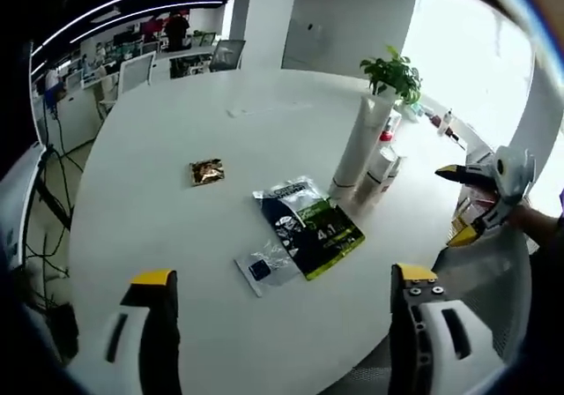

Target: Arrange the skincare products in the storage area until every visible bottle or jar stands upright without overlapping.

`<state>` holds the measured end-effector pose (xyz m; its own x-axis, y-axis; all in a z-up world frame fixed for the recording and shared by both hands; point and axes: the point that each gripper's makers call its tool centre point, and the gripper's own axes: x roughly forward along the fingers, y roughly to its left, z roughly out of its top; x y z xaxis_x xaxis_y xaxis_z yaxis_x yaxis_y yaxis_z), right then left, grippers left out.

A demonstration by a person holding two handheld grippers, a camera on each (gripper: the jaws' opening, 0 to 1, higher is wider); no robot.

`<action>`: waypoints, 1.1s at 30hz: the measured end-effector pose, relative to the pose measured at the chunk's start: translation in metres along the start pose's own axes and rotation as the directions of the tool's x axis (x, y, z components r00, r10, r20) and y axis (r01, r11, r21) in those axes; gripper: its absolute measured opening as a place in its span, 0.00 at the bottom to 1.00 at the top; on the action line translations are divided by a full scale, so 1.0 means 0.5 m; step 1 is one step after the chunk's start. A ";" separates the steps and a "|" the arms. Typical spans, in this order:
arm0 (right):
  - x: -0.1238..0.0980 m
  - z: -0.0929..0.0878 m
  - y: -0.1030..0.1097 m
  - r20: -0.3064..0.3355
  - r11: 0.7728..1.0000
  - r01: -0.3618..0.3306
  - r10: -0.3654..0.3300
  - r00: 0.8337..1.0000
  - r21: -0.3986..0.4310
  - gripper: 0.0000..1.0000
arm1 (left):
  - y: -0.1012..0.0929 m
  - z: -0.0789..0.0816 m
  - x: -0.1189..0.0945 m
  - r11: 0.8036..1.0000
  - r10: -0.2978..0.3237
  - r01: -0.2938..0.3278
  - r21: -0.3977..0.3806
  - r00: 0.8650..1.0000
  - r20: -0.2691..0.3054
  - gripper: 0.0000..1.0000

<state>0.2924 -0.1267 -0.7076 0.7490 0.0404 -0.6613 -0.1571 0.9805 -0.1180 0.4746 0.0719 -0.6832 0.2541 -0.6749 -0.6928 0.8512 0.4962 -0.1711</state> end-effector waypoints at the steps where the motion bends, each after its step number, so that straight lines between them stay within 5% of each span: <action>1: 0.000 -0.001 -0.001 -0.003 1.000 0.002 -0.002 1.000 -0.002 0.99 | 0.002 0.004 0.003 1.000 -0.001 0.001 -0.002 1.000 0.001 0.95; 33: 0.011 -0.033 -0.010 -0.074 0.997 0.007 -0.002 0.997 0.072 0.99 | 0.128 0.054 0.122 1.000 0.021 -0.021 0.006 0.999 -0.047 0.84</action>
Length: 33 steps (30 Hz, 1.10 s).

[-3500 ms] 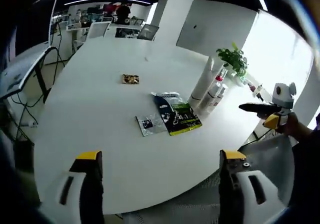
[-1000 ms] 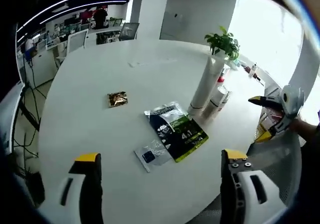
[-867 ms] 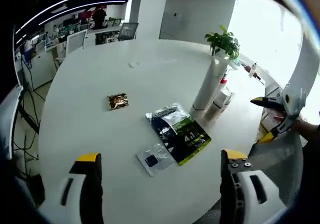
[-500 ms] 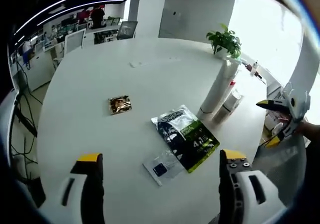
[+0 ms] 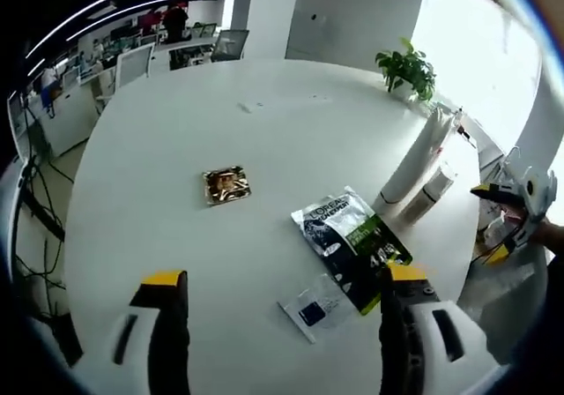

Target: Arrange the skincare products in the storage area until every visible bottle or jar stands upright without overlapping.

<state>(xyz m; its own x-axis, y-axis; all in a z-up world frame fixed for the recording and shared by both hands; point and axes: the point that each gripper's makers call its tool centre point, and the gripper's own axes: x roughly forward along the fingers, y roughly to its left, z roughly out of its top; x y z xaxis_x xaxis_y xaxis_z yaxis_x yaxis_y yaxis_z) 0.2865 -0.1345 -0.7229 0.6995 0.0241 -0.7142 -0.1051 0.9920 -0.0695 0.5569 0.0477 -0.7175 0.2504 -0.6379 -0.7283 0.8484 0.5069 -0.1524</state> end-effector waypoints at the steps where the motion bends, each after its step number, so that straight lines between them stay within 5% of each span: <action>1: 0.000 -0.001 0.000 -0.004 1.000 0.002 -0.002 1.000 -0.001 0.99 | 0.008 0.002 0.007 1.000 0.006 -0.006 0.000 1.000 -0.003 0.83; 7: 0.003 -0.011 -0.002 -0.029 1.000 0.005 -0.004 1.000 0.006 0.99 | 0.030 0.014 0.047 0.999 0.005 -0.005 -0.038 1.000 -0.007 0.81; 17: 0.005 -0.024 -0.008 -0.058 1.000 0.011 -0.009 0.998 0.026 0.99 | 0.072 0.037 0.128 0.991 0.089 -0.089 -0.095 0.996 -0.014 0.81; 33: 0.005 -0.035 -0.015 -0.075 0.998 0.023 -0.019 0.997 0.062 0.98 | 0.129 0.086 0.221 0.956 0.276 -0.275 -0.099 0.961 -0.001 0.76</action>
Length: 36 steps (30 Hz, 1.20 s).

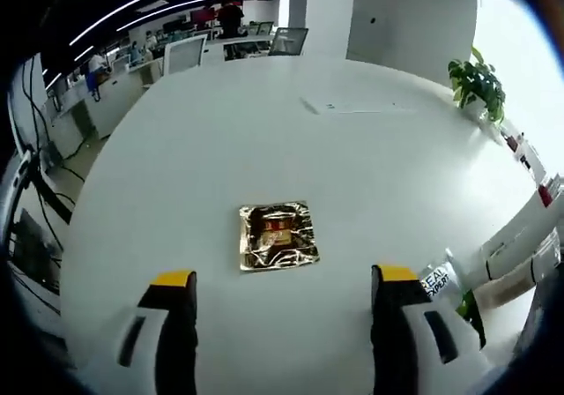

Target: Arrange the skincare products in the storage area until every visible bottle or jar stands upright without overlapping.

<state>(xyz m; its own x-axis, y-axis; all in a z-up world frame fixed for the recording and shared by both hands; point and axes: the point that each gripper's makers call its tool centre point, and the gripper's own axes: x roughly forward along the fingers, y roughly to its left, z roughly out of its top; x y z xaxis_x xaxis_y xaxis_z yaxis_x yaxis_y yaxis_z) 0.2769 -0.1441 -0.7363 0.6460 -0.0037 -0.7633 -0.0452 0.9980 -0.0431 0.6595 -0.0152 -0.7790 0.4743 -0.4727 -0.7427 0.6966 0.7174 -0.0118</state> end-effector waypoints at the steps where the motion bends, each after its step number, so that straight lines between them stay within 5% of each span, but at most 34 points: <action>1: 0.000 0.000 0.000 0.000 1.000 0.000 0.000 1.000 0.004 0.99 | 0.000 0.001 0.007 1.000 0.007 -0.007 0.011 1.000 -0.010 0.75; 11: -0.001 -0.003 -0.008 0.002 0.999 0.012 -0.012 1.000 0.034 0.99 | 0.016 0.032 0.041 0.999 0.040 -0.041 -0.028 0.999 -0.035 0.66; 25: -0.001 -0.007 -0.009 -0.006 0.999 0.013 -0.013 1.000 0.050 0.98 | 0.007 0.033 0.057 0.998 0.050 -0.052 -0.026 0.994 -0.094 0.55; 29: -0.001 -0.007 -0.009 -0.008 0.999 0.013 -0.013 1.000 0.050 0.98 | 0.008 0.032 0.051 0.998 0.045 -0.048 -0.027 0.994 -0.101 0.37; 36: -0.001 -0.007 -0.010 -0.008 0.999 0.014 -0.014 1.000 0.051 0.98 | 0.006 0.029 0.047 0.999 0.026 -0.030 -0.034 0.993 -0.112 0.33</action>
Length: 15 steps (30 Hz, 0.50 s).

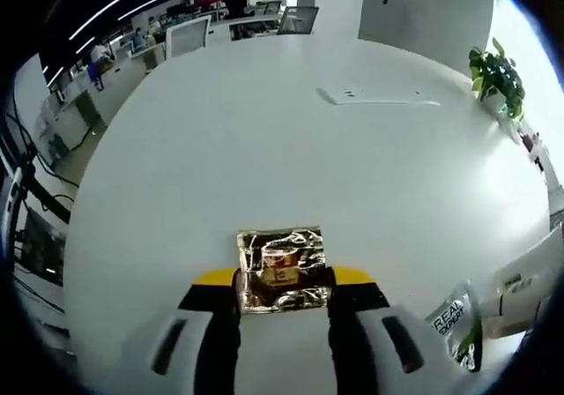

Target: Arrange the skincare products in the storage area until every visible bottle or jar stands upright without overlapping.

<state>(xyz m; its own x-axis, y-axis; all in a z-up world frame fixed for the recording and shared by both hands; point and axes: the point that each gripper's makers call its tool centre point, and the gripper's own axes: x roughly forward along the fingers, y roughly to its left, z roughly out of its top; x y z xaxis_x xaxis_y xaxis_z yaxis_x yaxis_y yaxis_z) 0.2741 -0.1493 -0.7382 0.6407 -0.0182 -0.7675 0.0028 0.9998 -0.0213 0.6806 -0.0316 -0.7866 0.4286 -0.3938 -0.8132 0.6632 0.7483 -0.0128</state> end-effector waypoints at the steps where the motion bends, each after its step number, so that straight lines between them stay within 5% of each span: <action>1: 0.000 0.000 0.000 -0.001 1.000 0.000 0.000 1.000 0.000 0.98 | 0.000 0.003 -0.002 1.000 -0.003 0.003 0.003 1.000 0.007 0.31; 15: 0.000 0.002 0.002 0.001 1.000 -0.003 0.003 1.000 -0.015 0.99 | -0.001 0.012 -0.030 1.000 -0.021 0.021 0.009 1.000 0.024 0.29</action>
<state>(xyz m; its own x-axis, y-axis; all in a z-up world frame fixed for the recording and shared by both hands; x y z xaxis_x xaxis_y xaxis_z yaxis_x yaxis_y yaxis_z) 0.2750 -0.1482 -0.7378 0.6411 -0.0155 -0.7673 -0.0104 0.9995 -0.0289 0.6776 -0.0292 -0.7706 0.4291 -0.4217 -0.7988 0.6775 0.7351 -0.0241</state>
